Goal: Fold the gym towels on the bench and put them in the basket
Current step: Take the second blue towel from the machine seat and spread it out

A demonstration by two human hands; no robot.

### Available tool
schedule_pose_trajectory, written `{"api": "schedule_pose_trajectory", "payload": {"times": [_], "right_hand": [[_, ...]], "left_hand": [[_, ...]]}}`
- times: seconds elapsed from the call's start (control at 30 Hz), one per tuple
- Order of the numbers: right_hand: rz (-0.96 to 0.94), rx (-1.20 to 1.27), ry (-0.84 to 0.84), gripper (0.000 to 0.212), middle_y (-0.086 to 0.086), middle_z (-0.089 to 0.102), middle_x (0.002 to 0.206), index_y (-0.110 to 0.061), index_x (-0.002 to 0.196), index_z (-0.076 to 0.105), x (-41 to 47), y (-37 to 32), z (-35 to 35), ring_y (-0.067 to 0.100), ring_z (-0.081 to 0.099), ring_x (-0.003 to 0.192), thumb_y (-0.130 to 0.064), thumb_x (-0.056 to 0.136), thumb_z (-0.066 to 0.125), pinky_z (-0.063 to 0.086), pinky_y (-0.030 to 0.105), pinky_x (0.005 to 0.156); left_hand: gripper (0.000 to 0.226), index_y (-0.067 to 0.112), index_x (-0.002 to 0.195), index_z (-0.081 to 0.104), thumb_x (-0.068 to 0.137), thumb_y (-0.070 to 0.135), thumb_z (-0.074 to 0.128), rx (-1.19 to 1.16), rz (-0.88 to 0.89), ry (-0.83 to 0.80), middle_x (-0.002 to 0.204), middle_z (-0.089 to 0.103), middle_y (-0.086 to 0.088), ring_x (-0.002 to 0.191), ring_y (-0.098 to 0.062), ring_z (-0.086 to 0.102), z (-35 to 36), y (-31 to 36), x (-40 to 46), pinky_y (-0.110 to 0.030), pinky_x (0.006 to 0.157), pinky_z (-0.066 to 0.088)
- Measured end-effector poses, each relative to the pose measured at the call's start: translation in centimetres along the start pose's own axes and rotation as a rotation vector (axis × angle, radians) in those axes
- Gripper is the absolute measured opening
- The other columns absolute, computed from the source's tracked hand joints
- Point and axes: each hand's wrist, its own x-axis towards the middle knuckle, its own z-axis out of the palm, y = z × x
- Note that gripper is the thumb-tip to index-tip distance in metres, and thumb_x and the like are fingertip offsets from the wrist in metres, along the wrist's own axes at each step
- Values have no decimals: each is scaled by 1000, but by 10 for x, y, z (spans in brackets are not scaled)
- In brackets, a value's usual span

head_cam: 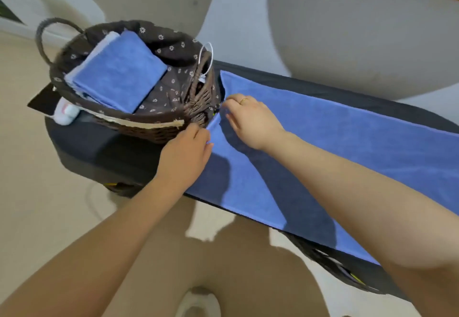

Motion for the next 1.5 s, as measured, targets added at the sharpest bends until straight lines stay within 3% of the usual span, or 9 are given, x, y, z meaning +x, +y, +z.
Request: {"api": "schedule_pose_trajectory", "payload": {"times": [0.2,0.37,0.5,0.67,0.77,0.87,1.13,1.37,1.5], "right_hand": [[31,-48,61,19,18,60,99,-2,99,54,32,-14,8,34,48,100,-5,85,41,30,34,75],[-78,-329,-57,33,12,59,108,-8,114,55,31,9,5,33,47,101,-3,82,48,25,34,72],[84,-381,-80,39,11,54,108,-18,126,53,27,29,-1,33,51,101,-6,89,44,31,34,64],[208,-184,-136,54,12,55,112,-37,144,22,31,32,9,35,55,99,-18,96,38,36,35,63],[231,-257,-62,30,9,52,88,-30,122,53,38,29,13,32,51,81,-20,96,40,30,30,57],[274,-291,-15,17,4,37,65,-16,97,56,44,26,12,30,42,69,-8,88,44,20,26,48],[770,487,245,44,14,49,124,-6,122,36,60,7,21,32,53,95,-21,88,60,38,36,68],[681,878,492,12,-9,41,73,-18,88,41,69,-2,15,15,45,72,-8,89,47,38,25,70],[694,965,484,23,-10,47,67,-24,70,50,86,-5,-18,9,45,67,-14,91,50,39,21,67]], "left_hand": [[28,5,76,59,67,20,80,80,-116,-47,69,57,-13,57,-32,58,11,-40,-24,-29,43,41],[25,5,98,57,90,29,56,-72,-215,-46,91,62,-12,92,-32,56,12,-38,-21,-37,66,44],[24,9,72,54,74,18,76,-169,-50,11,68,57,-8,70,-32,56,5,-29,-17,-33,54,42],[21,19,87,33,95,33,47,-336,-98,-87,59,34,6,65,-21,40,-2,-15,-9,-29,57,30],[18,20,86,37,93,30,51,-496,-112,-73,59,42,2,62,-25,44,-10,-14,-5,-35,57,37],[16,19,83,42,90,25,56,-665,-125,-78,58,47,-5,57,-23,44,-17,-16,-2,-37,60,42],[18,17,79,42,90,19,55,-768,-77,-157,45,31,3,45,-16,29,-25,-17,2,-24,47,26],[23,15,71,42,90,14,55,-1035,-270,-190,40,27,6,38,-10,24,-35,-17,7,-12,38,21],[24,18,68,47,90,17,55,-1311,-400,-199,60,28,-10,43,-9,21,-58,-14,18,-16,40,18]]}}
